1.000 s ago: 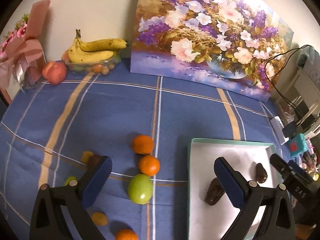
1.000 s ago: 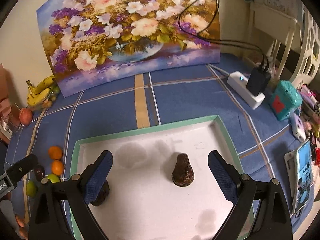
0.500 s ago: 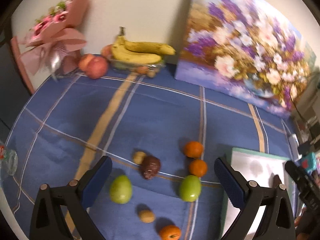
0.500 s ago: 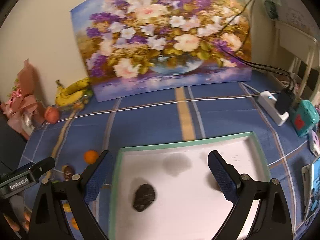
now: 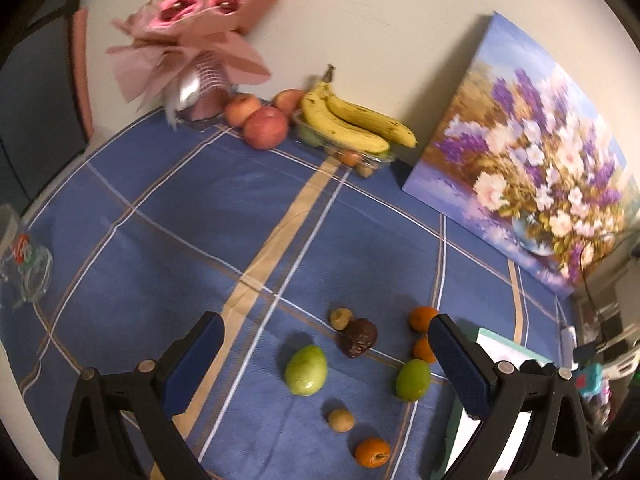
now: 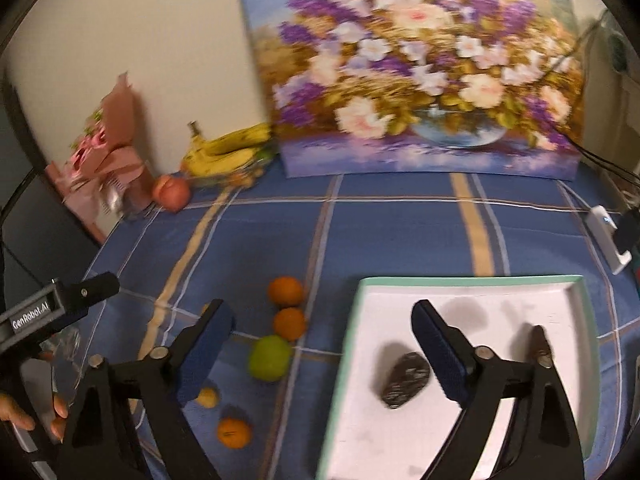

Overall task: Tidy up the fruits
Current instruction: 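Grasp the pale green pear with the left tool while the right tool grasps the round green fruit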

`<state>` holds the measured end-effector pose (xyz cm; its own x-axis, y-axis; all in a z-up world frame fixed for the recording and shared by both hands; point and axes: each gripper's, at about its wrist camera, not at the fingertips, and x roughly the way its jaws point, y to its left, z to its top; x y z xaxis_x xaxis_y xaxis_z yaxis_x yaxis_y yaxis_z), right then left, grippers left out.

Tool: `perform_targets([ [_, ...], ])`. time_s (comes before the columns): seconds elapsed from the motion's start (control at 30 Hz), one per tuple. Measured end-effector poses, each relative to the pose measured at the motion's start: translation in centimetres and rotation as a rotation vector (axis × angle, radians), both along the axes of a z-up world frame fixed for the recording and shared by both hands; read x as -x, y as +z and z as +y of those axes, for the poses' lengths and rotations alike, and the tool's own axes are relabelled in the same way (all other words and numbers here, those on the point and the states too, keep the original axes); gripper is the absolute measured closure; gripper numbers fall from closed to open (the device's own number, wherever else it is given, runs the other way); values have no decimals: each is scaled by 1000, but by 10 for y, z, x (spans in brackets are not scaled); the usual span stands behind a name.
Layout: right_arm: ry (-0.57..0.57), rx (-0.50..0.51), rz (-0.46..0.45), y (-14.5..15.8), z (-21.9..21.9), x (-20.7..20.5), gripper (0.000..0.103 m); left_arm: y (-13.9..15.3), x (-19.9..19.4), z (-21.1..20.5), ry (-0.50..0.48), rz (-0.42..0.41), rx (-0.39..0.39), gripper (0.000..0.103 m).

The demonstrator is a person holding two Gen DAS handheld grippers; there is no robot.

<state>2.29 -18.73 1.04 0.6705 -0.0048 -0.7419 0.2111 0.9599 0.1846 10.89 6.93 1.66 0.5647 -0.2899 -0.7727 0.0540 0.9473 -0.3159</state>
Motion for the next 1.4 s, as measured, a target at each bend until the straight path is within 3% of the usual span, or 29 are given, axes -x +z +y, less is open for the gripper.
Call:
perform_targets([
  [0.17, 32, -21, 5, -6, 20, -7, 17, 2, -2, 19, 42, -7, 5, 1],
  [0.23, 45, -23, 7, -7, 27, -10, 21, -4, -4, 22, 47, 10, 6, 1],
  [0.43, 66, -20, 67, -27, 38, -23, 29, -38, -13, 11, 21, 106, -19, 2],
  [0.67, 83, -15, 182, -68, 43, -36, 29, -89, -23, -10, -31, 256, -32, 4],
  [1.0, 107, 13, 289, -112, 55, -47, 30, -121, -26, -24, -58, 324, -72, 5],
  [1.1, 107, 28, 307, -119, 56, -48, 33, -126, -27, -26, -65, 340, -79, 19],
  [1.27, 101, 39, 300, -119, 56, -48, 37, -128, -26, -28, -66, 344, -94, 26],
  [1.4, 98, 41, 295, -117, 54, -48, 47, -125, -31, -28, -76, 343, -81, 46],
])
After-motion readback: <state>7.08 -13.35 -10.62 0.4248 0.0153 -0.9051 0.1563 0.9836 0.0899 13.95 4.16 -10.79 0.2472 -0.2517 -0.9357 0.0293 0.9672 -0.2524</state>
